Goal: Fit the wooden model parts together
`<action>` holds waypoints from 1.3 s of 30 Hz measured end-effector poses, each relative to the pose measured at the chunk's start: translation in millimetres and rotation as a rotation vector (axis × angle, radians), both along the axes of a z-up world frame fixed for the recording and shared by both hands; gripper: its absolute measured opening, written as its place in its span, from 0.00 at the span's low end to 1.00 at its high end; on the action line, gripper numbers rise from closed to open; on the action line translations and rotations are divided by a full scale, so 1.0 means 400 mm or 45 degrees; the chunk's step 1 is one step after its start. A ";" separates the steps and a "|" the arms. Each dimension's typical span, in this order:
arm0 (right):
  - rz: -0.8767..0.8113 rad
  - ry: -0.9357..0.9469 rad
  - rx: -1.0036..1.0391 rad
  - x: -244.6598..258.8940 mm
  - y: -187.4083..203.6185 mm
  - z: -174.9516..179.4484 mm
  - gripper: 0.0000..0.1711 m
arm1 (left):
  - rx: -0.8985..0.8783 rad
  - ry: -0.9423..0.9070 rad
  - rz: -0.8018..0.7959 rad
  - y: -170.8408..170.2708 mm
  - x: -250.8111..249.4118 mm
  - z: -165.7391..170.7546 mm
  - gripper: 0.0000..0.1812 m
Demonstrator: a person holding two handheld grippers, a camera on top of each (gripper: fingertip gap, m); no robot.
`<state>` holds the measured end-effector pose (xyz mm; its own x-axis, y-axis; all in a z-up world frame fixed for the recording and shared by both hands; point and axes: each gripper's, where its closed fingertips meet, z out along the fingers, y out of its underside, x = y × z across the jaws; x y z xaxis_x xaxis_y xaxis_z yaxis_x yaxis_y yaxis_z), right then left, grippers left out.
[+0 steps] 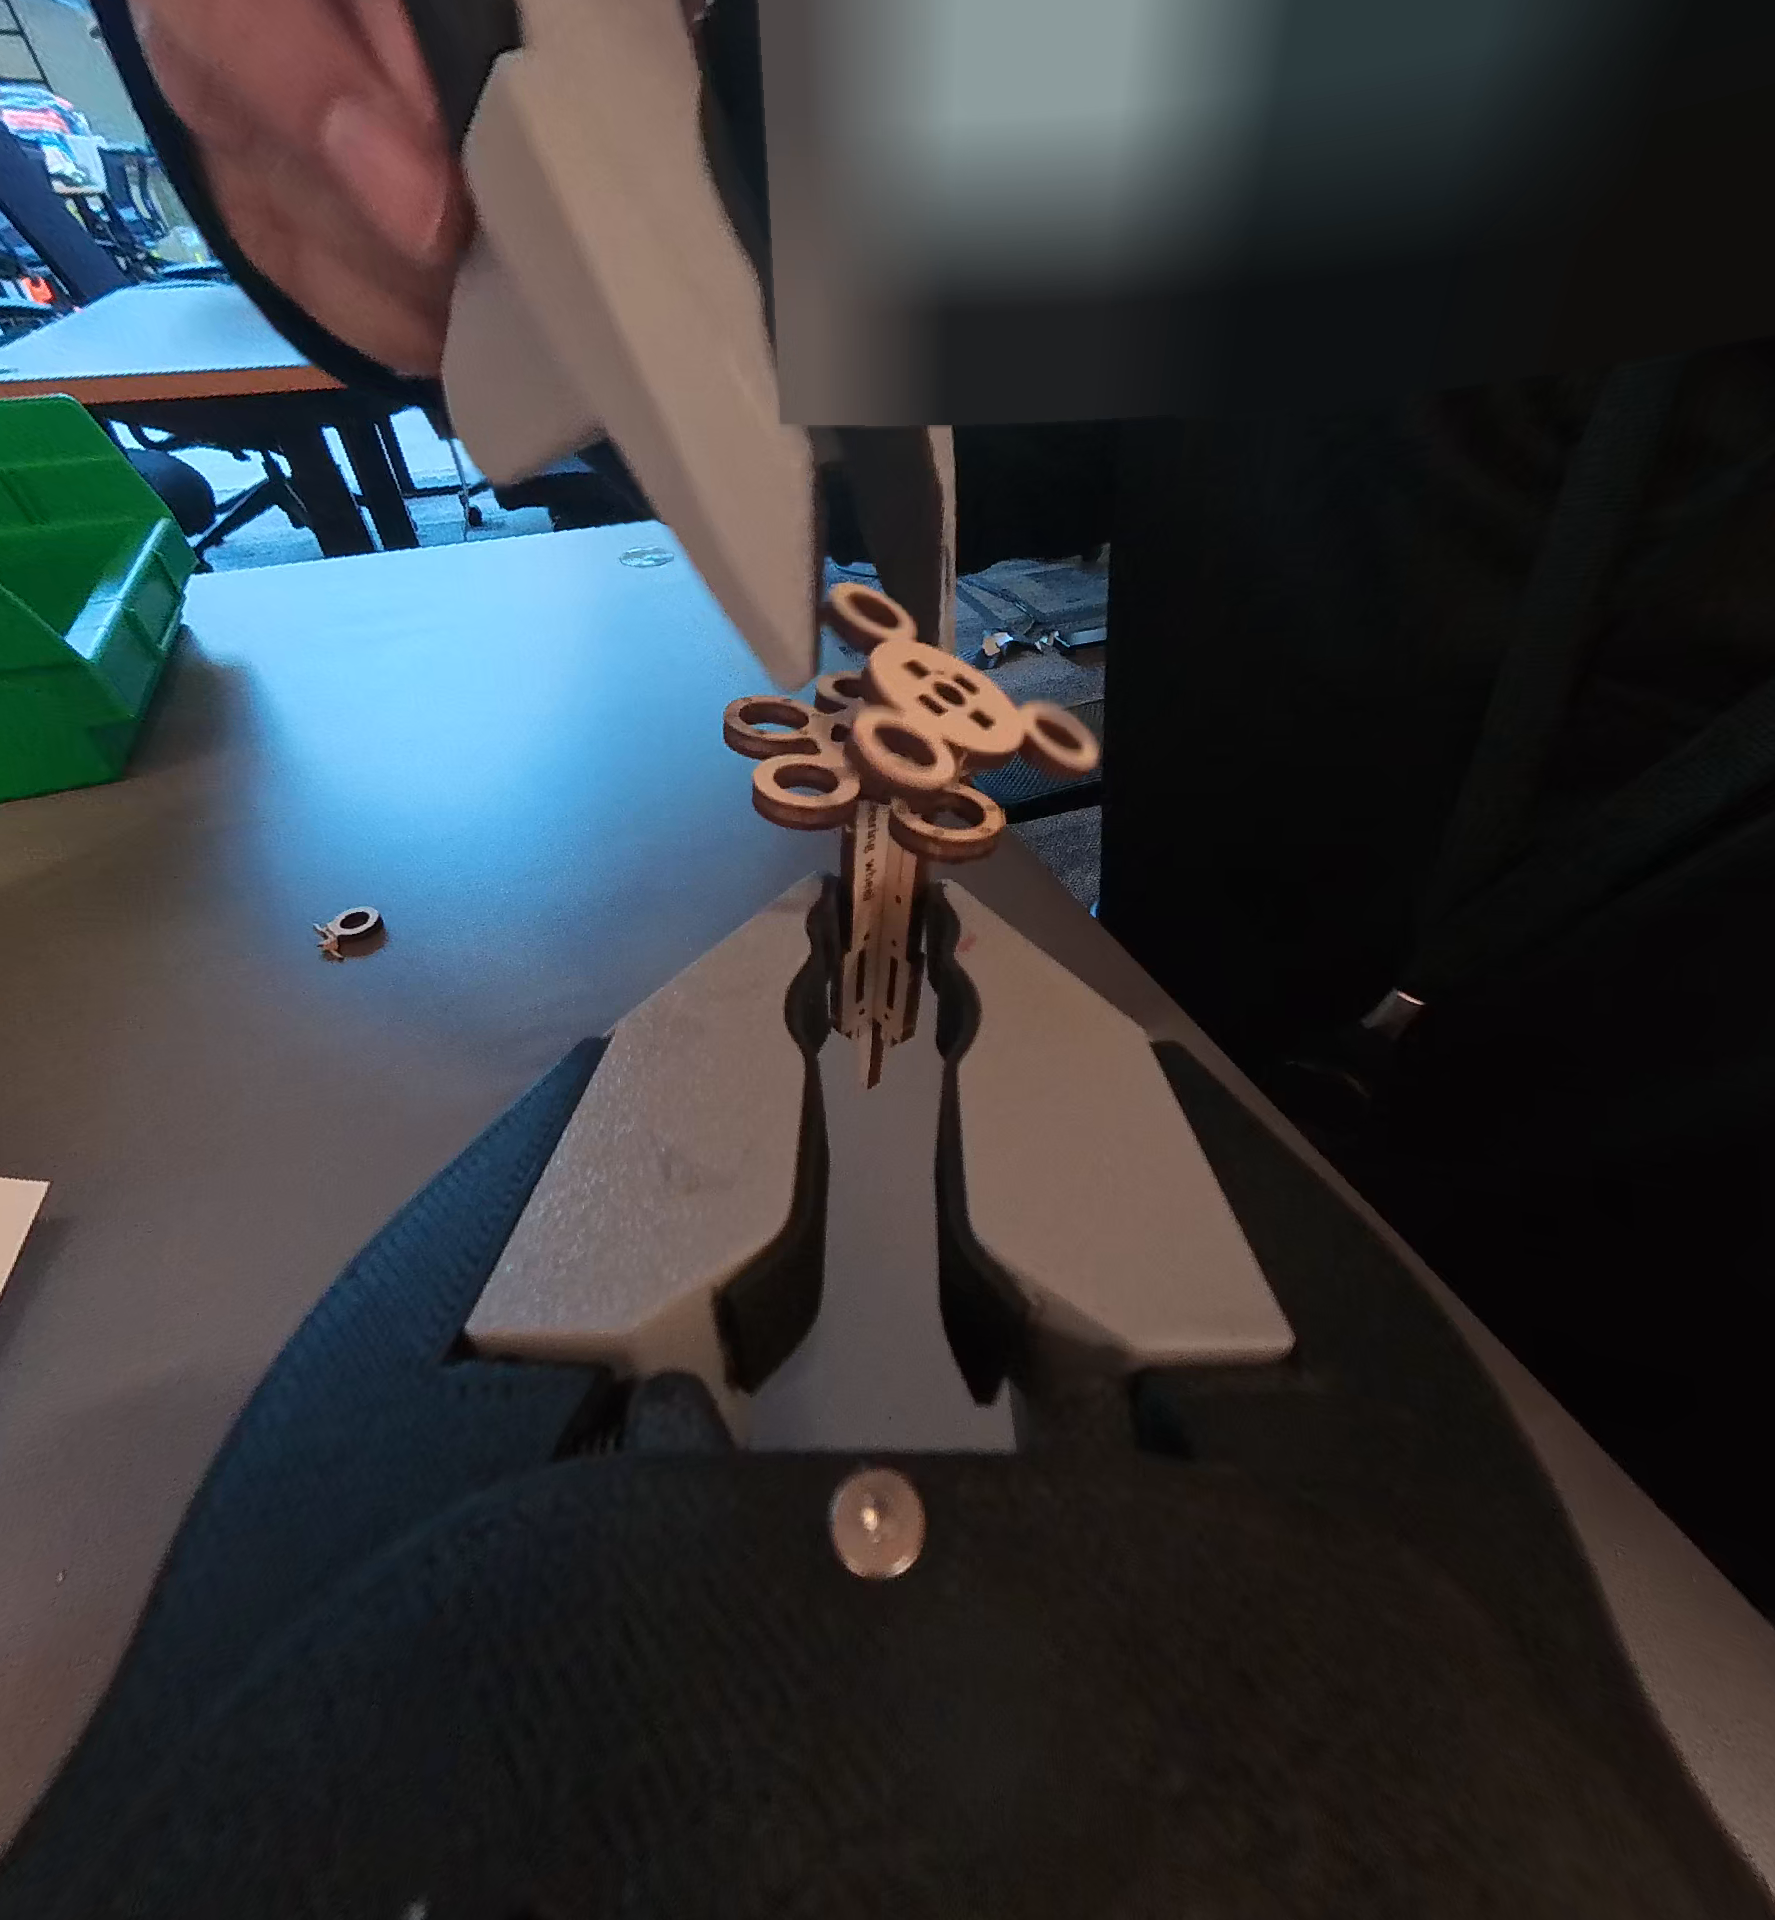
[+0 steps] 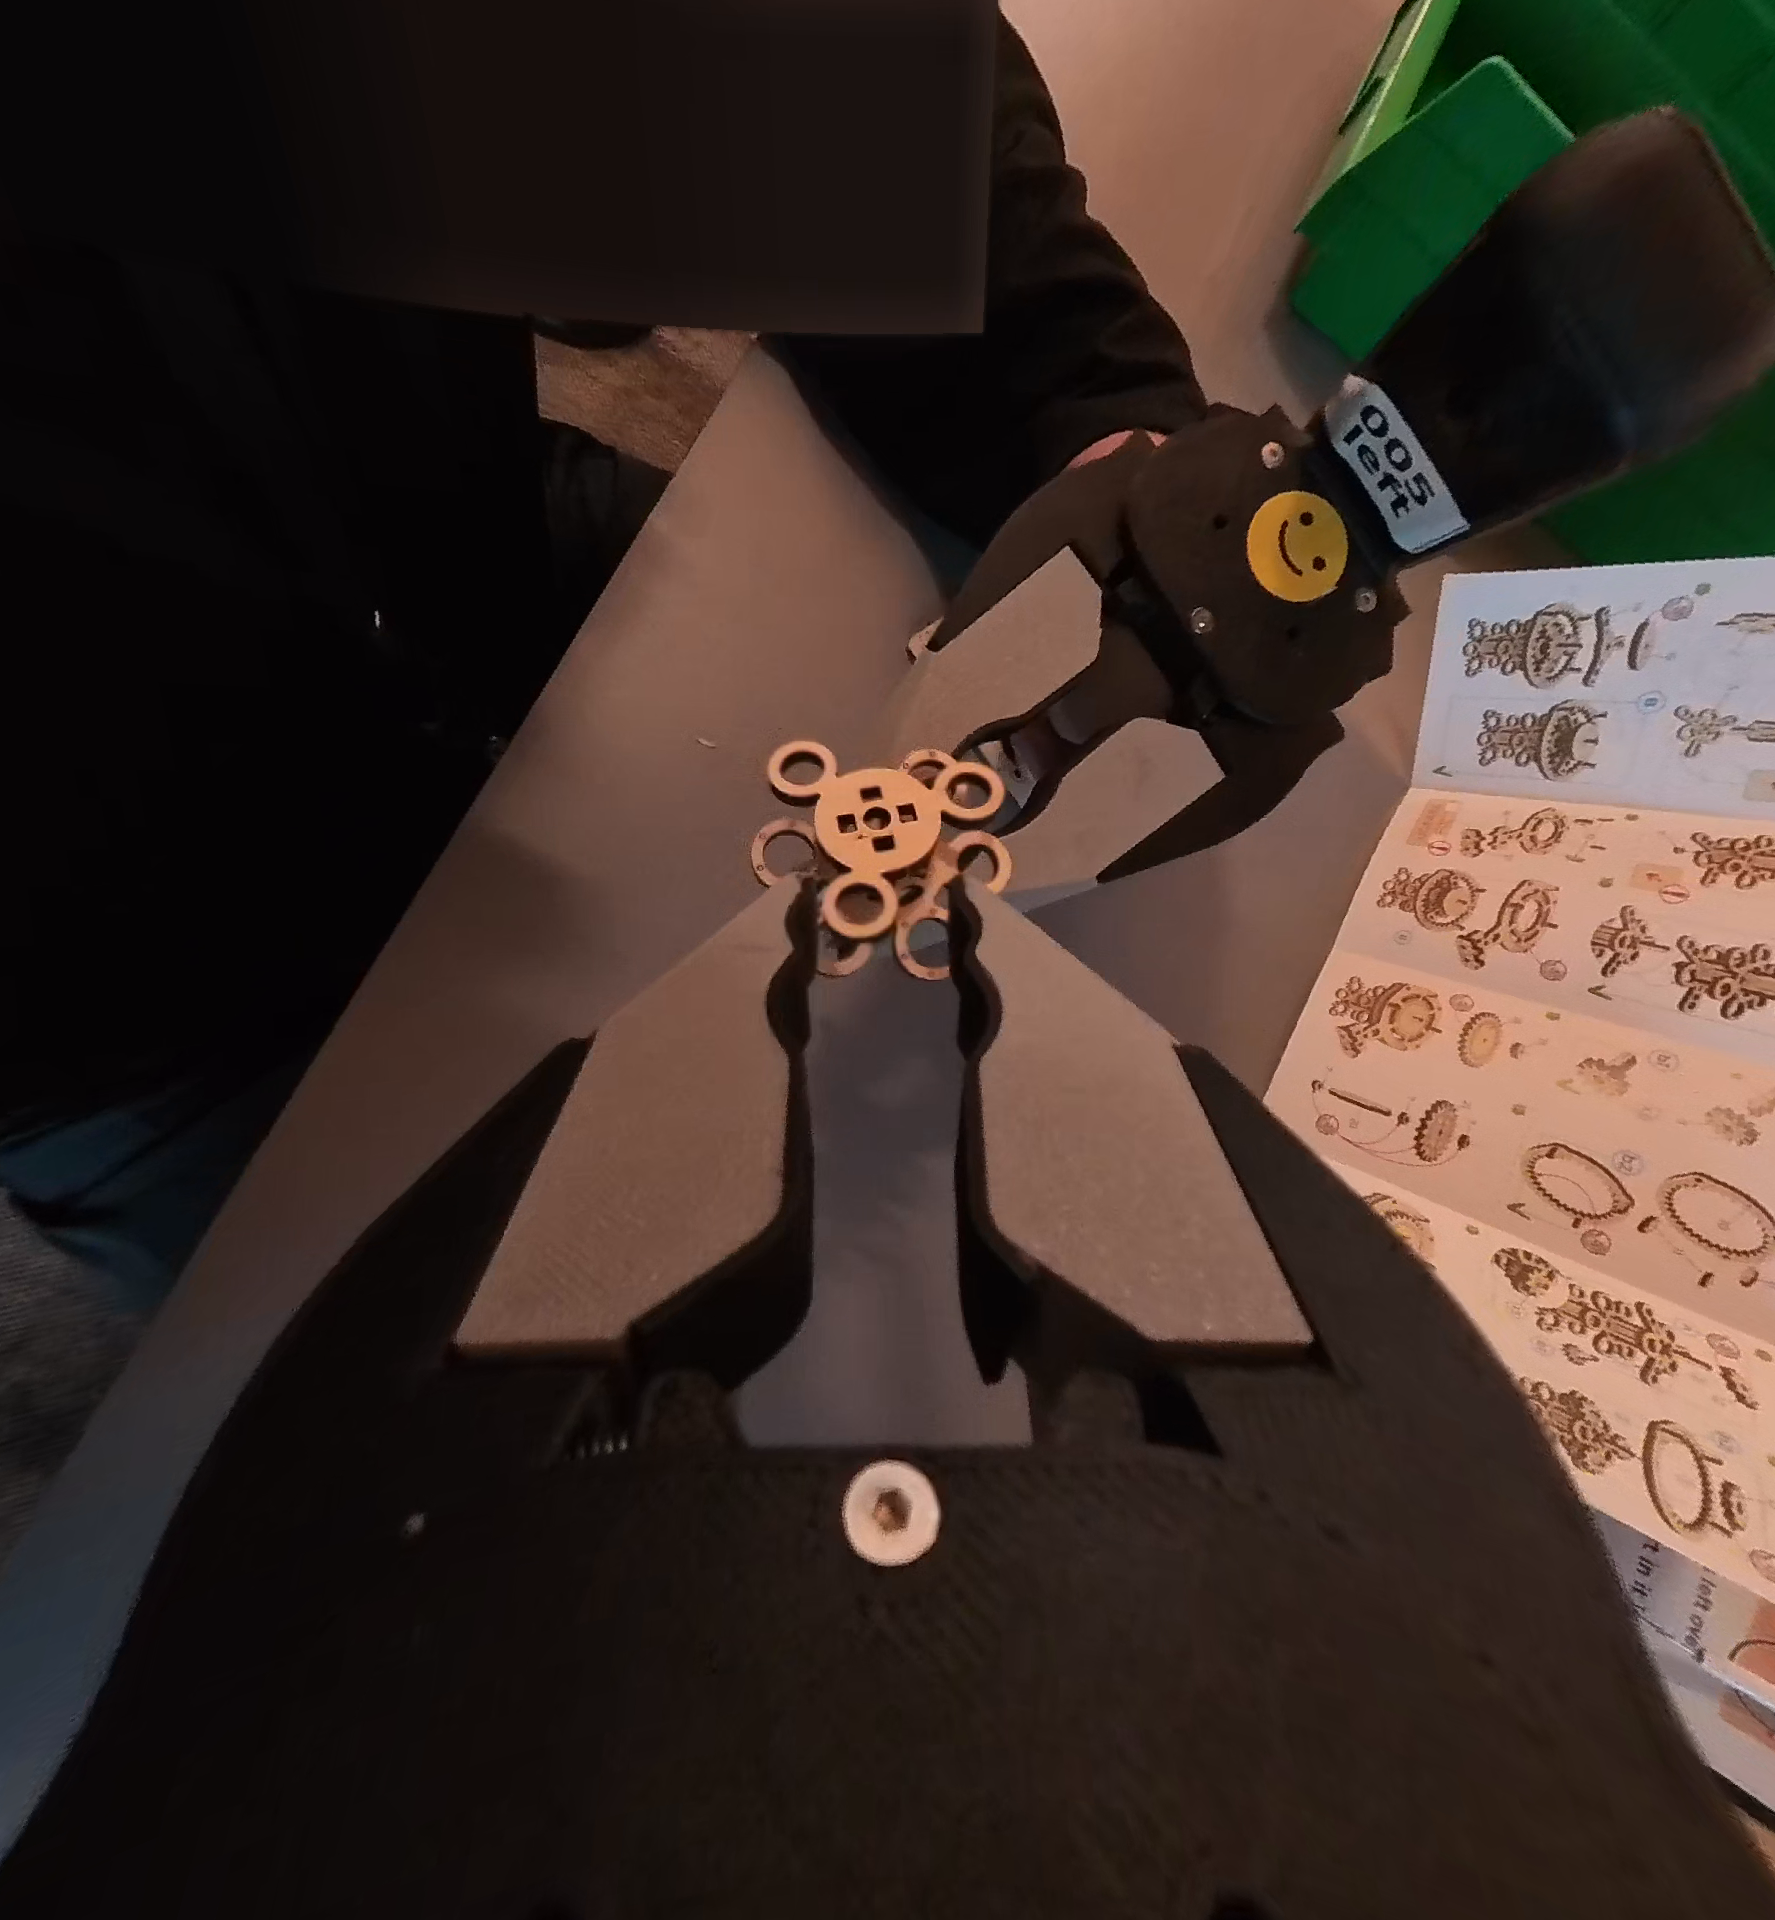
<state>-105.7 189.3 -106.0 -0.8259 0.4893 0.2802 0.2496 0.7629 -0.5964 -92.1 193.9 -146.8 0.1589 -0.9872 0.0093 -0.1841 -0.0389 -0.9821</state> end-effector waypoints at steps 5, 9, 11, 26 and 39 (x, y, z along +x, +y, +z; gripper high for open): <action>-0.018 0.005 -0.027 -0.001 -0.006 0.006 0.11 | -0.002 0.005 0.005 0.002 0.001 -0.001 0.07; -0.050 0.053 0.013 -0.007 -0.006 -0.006 0.06 | -0.008 0.006 0.007 0.002 0.000 -0.002 0.07; -0.054 0.049 -0.001 -0.004 -0.008 -0.011 0.06 | -0.009 0.005 0.006 0.002 0.001 -0.002 0.07; -0.405 0.025 -0.279 -0.001 0.056 0.014 0.06 | 0.064 0.014 0.139 0.041 -0.007 0.004 0.07; -0.558 -0.029 -0.395 -0.003 0.044 0.016 0.06 | 0.082 -0.015 0.181 0.052 -0.016 0.018 0.07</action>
<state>-107.0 206.8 -99.5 -0.5297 0.8466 0.0523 0.5205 0.3731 -0.7680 -98.7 214.6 -139.7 0.2977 -0.9533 -0.0510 -0.1700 -0.0003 -0.9854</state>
